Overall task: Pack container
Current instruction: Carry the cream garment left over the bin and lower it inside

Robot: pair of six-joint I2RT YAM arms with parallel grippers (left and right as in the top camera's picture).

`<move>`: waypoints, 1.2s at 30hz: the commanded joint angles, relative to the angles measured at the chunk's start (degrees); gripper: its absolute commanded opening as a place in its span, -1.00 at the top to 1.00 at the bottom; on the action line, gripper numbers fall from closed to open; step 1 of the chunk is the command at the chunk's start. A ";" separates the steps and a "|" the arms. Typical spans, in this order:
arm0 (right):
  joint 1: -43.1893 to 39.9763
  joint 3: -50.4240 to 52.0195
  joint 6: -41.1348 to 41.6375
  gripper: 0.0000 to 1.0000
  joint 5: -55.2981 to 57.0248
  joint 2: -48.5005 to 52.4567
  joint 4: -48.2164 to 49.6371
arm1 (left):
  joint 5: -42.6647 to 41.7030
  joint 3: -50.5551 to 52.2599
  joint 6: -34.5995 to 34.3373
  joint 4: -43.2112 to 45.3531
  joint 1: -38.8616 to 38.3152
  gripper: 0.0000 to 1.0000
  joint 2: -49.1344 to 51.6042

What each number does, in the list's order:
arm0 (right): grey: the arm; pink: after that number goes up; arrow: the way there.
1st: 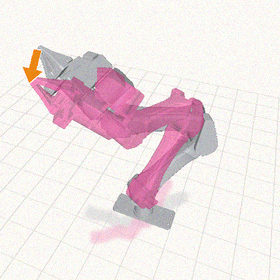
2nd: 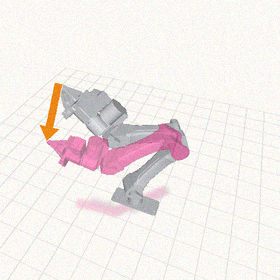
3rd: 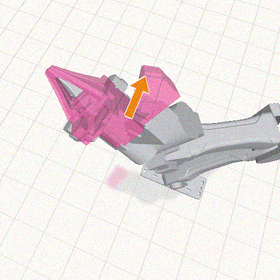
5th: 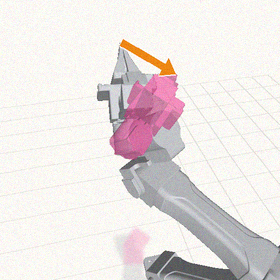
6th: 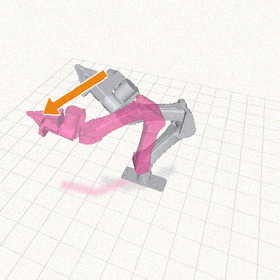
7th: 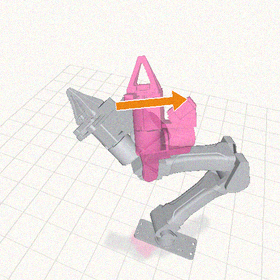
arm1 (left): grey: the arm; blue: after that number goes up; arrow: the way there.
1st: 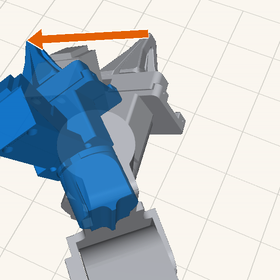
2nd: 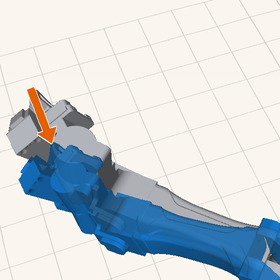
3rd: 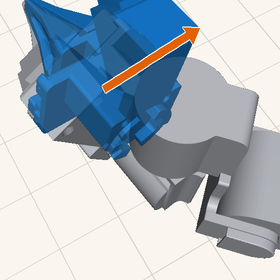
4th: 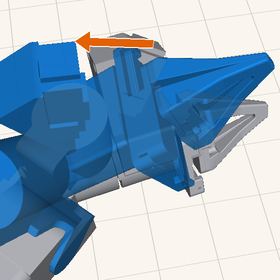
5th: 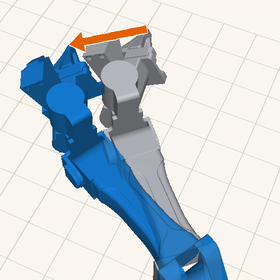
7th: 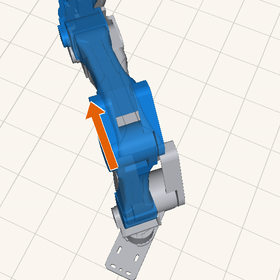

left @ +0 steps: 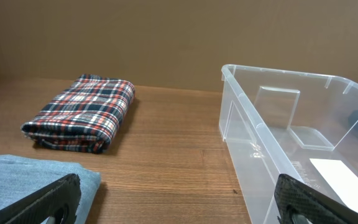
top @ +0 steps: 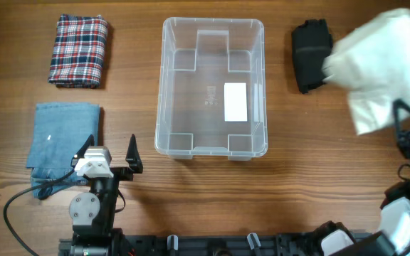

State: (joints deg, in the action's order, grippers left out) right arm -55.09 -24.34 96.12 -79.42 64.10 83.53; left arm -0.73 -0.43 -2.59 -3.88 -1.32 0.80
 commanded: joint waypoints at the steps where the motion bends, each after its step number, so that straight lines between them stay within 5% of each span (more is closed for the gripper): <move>1: 5.44 -4.00 14.80 0.91 -2.14 -2.60 0.63 | 0.35 0.11 0.87 -0.35 0.33 -0.99 -0.42; 8: 7.39 -12.13 17.81 0.91 -2.38 -3.13 -0.66 | 0.35 0.11 0.87 -0.35 0.33 -0.99 -0.42; 20: 5.42 -42.34 21.75 0.91 5.38 1.05 -21.11 | 0.35 0.11 0.87 -0.35 0.33 -1.00 -0.42; 23: 4.70 -49.92 13.11 0.91 8.79 1.99 -32.94 | 0.35 0.11 0.87 -0.35 0.33 -0.99 -0.42; 32: 4.50 -72.74 -45.31 0.91 20.76 4.07 -104.48 | 0.35 0.11 0.87 -0.33 0.33 -0.99 -0.42; 36: 6.10 -79.38 -62.20 0.91 32.70 4.04 -123.64 | 0.35 0.11 0.87 -0.35 0.33 -1.00 -0.42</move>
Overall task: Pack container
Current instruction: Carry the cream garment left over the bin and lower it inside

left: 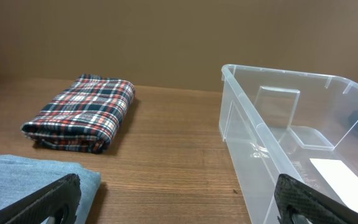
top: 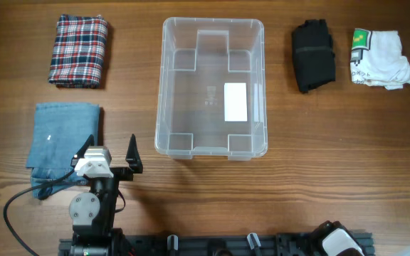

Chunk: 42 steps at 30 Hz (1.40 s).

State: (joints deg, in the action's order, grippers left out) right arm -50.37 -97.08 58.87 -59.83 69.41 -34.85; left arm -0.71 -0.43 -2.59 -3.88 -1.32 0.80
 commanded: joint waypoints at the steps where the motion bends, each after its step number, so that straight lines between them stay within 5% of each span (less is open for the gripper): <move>1: 2.40 -7.34 -27.47 0.91 14.27 -1.27 -7.76 | 0.33 0.11 0.87 -0.33 0.33 -0.99 -0.42; 7: 11.39 -7.34 -37.20 0.92 18.32 -0.92 -16.81 | 0.33 0.11 0.87 -0.33 0.33 -0.99 -0.42; 13: 31.26 -7.32 -44.48 0.91 31.15 3.48 -24.74 | 0.33 0.11 0.87 -0.35 0.33 -0.99 -0.42; 22: 58.23 -7.32 -49.77 0.90 45.64 18.80 -21.59 | 0.33 0.11 0.87 -0.33 0.33 -1.00 -0.42; 42: 69.66 -7.32 -46.42 0.90 40.92 42.49 -4.79 | 0.33 0.11 0.87 -0.33 0.33 -0.99 -0.42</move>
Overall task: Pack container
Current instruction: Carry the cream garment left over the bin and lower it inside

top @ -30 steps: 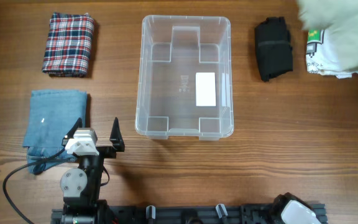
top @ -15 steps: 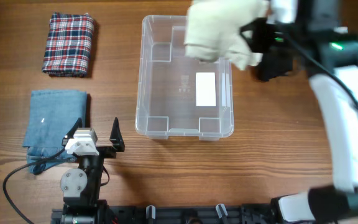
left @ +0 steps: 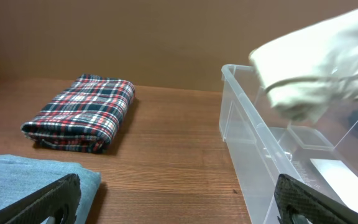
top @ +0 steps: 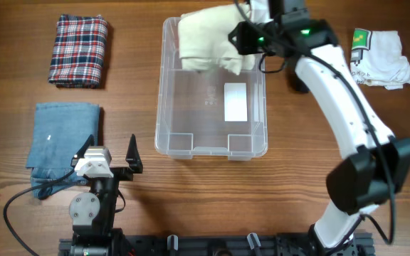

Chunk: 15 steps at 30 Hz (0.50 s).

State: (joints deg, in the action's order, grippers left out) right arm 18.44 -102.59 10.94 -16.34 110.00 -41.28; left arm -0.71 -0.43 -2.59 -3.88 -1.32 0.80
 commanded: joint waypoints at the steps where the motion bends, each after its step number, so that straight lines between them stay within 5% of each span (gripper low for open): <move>1: 0.85 -1.81 1.70 0.90 -2.58 2.69 1.88 | 0.33 0.11 0.87 -0.33 0.33 -0.99 -0.42; 15: 0.85 -1.75 13.51 0.89 -3.69 9.14 3.85 | 0.33 0.11 0.87 -0.35 0.33 -0.99 -0.42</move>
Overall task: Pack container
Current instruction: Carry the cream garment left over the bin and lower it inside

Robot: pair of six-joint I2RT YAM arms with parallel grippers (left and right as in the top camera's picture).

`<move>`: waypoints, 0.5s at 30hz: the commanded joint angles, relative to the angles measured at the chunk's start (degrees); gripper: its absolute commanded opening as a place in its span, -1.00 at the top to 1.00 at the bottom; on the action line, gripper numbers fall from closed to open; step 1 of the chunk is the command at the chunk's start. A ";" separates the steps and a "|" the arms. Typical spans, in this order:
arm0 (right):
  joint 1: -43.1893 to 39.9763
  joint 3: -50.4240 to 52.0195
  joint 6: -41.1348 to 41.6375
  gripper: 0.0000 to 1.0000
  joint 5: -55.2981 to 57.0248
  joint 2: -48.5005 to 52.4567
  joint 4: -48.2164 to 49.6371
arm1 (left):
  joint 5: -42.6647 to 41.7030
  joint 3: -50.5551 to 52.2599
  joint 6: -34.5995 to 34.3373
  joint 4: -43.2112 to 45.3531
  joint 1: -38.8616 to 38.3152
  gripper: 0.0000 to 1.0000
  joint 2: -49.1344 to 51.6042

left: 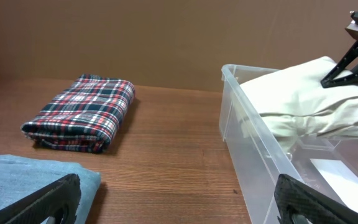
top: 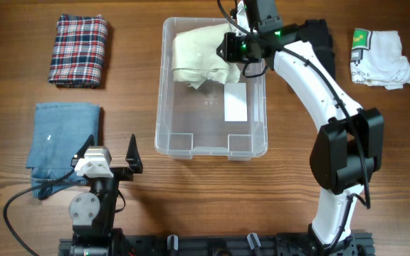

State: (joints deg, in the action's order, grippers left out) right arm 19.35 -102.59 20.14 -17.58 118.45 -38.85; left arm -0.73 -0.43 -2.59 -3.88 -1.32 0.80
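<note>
A clear plastic container [top: 212,146] stands mid-table, also seen in the left wrist view [left: 253,155]. A cream cloth [top: 199,55] hangs into its far end, bunched against the back wall [left: 309,106]. My right gripper [top: 232,47] is shut on the cream cloth's right side, just above the rim; its black fingers [left: 348,67] show at the cloth's top. My left gripper [top: 112,153] rests open near the front edge, left of the container, with nothing between its fingers [left: 179,200].
A folded plaid cloth [top: 79,51] lies far left, a folded blue denim cloth [top: 62,139] near left beside my left gripper. A black cloth [top: 320,34], partly under the right arm, and a white printed cloth [top: 379,58] lie right of the container.
The right gripper has come down and a little toward the container's middle. The cream cloth, then above the far rim, now hangs inside the far end. The left arm has not moved.
The right gripper first held a pale cloth high over the table's right side. Then the arm was out of view, with the white printed cloth lying at far right. Later the cream cloth was over the container's far rim, and now it hangs inside.
</note>
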 commanded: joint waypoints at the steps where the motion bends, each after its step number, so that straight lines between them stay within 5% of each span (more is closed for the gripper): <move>1: -0.07 -1.73 4.28 0.89 -2.40 0.72 1.44 | 0.35 0.11 0.87 -0.35 0.33 -0.99 -0.42; 7: -0.09 -1.29 6.99 0.73 -2.19 1.40 1.84 | 0.35 0.11 0.87 -0.35 0.33 -1.00 -0.42; 10: -0.09 -1.22 6.80 0.24 0.28 1.40 1.55 | 0.35 0.11 0.87 -0.33 0.33 -1.00 -0.42; 15: -0.68 -1.40 5.31 -0.21 4.48 1.22 0.37 | 0.35 0.11 0.87 -0.33 0.33 -1.00 -0.42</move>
State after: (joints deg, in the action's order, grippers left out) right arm 19.31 -102.59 25.61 -16.25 119.09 -38.30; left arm -0.73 -0.43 -2.59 -3.88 -1.32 0.80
